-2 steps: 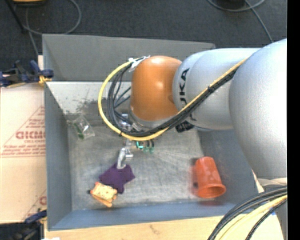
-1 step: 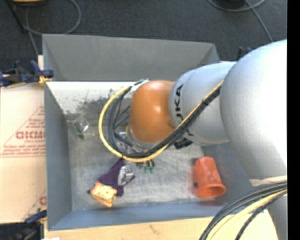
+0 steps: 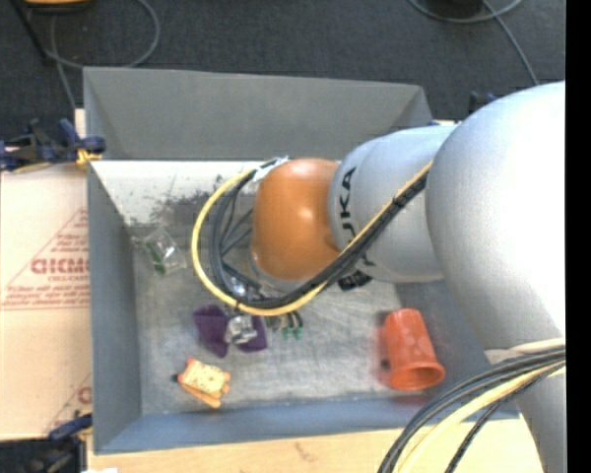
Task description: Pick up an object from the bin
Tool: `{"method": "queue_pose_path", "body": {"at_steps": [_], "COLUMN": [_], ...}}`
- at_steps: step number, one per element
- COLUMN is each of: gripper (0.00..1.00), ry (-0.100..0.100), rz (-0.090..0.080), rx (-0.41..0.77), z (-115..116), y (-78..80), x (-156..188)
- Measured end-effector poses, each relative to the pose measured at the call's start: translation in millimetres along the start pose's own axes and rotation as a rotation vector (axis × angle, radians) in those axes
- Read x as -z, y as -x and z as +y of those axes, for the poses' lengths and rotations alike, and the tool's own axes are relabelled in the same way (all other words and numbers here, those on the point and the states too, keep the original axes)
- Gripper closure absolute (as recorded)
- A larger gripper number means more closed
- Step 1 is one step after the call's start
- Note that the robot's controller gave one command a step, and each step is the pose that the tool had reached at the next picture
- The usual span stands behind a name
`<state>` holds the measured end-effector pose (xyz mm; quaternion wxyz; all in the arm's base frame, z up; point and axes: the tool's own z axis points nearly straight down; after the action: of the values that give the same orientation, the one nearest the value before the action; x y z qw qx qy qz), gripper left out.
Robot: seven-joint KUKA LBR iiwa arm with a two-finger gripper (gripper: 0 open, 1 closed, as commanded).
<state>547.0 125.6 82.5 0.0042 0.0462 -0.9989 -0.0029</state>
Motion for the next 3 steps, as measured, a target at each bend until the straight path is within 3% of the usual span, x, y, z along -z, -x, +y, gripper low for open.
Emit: {"method": "queue_pose_path", "body": {"at_steps": [1, 2, 3], "gripper": [1.00, 1.00, 1.00], "ry": [0.000, -0.006, -0.005], "rz": [-0.005, -0.010, -0.010], "rx": [0.000, 0.119, 0.117], "z": [-0.1, 14.4, 14.9], "y": [1.0, 2.9, 2.8], "x": [0.1, 88.4, 88.4]}}
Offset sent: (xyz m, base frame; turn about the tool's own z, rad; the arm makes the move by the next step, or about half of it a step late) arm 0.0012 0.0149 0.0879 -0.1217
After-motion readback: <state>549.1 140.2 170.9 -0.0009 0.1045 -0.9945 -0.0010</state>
